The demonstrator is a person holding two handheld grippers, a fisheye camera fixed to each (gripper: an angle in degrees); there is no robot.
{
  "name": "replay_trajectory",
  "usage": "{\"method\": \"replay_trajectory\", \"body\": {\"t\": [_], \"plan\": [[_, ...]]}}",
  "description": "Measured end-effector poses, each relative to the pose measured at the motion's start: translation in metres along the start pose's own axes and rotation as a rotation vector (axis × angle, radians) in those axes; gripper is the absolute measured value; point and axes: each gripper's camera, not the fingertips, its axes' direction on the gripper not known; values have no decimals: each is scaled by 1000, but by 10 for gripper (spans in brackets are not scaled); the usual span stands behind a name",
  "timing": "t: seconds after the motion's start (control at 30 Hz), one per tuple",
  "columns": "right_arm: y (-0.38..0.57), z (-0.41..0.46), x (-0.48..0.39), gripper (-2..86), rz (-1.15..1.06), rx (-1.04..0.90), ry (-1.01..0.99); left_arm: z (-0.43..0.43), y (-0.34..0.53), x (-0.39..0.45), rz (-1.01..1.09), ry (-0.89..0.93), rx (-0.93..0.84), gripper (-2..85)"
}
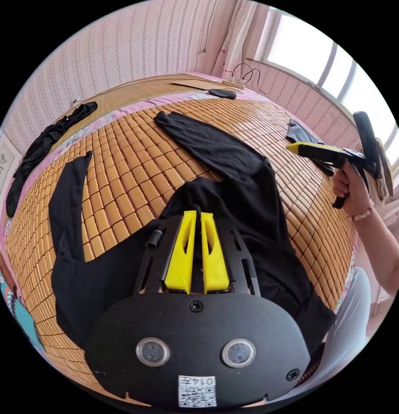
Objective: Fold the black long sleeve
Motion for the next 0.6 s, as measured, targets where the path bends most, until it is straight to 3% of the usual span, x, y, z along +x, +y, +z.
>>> {"method": "replay_trajectory", "body": {"t": [0.1,0.17,0.3,0.4,0.6], "plan": [[40,-63,9,-3,-4,111,63,1,2,2,36,-15,8,2],[40,-64,20,3,2,55,81,9,2,2,57,-55,-30,0],[4,-17,31,62,-1,-64,-43,20,7,0,33,-57,-38,-2],[-28,22,33,101,16,-114,-2,30,9,0,57,-50,-23,-2],[-47,60,35,84,23,-176,69,43,12,-2,68,-26,4,-4]]}}
